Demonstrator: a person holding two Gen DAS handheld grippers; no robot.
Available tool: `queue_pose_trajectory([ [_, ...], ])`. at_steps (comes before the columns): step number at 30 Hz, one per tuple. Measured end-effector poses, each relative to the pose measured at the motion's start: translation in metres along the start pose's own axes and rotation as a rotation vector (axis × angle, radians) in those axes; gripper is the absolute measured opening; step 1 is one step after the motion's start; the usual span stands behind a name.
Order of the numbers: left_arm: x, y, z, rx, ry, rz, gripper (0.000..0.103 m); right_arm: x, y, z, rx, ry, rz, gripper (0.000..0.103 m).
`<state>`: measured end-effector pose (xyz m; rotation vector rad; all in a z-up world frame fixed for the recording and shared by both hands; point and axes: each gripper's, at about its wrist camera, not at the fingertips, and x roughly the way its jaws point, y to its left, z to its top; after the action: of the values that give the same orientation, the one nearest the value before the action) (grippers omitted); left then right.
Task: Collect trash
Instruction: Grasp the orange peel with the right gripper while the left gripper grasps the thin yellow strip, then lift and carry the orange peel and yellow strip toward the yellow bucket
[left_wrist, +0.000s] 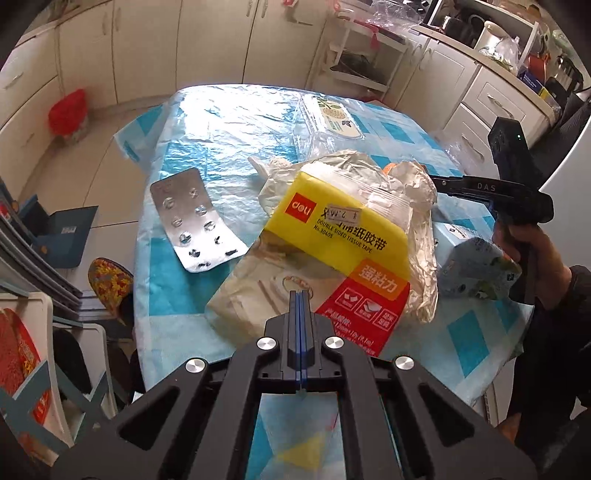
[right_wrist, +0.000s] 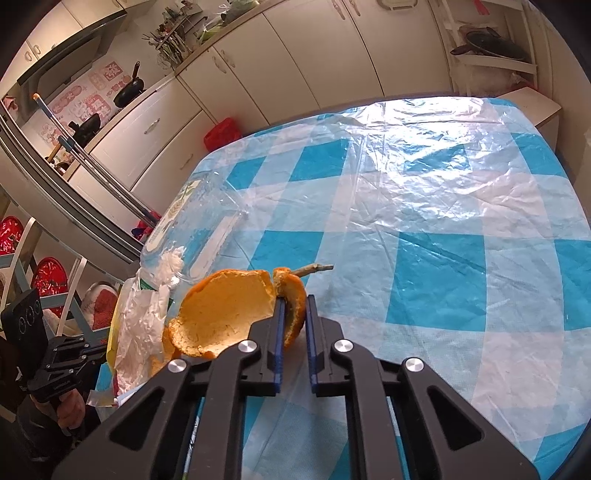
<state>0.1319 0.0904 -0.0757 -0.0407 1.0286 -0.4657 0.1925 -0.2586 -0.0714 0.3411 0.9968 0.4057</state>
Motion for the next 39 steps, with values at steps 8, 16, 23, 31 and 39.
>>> queue_pose_trajectory([
  [8,-0.039,-0.06,-0.041,0.195,-0.116,0.21,0.084,0.0,-0.003,-0.003,0.006,0.018,0.006,0.011],
  [16,-0.007,-0.128,-0.051,0.492,-0.117,0.556,0.084,-0.003,-0.005,-0.006,0.013,0.025,0.016,0.011],
  [23,0.007,-0.144,-0.05,0.601,-0.162,0.682,0.061,-0.004,-0.006,-0.007,0.017,0.028,0.021,0.011],
  [31,0.011,-0.134,-0.046,0.58,-0.178,0.717,0.002,-0.004,-0.008,-0.007,0.045,0.031,0.043,0.011],
  [39,-0.041,-0.14,-0.04,0.443,-0.285,0.672,0.001,-0.008,-0.006,-0.008,0.042,0.005,0.052,0.009],
])
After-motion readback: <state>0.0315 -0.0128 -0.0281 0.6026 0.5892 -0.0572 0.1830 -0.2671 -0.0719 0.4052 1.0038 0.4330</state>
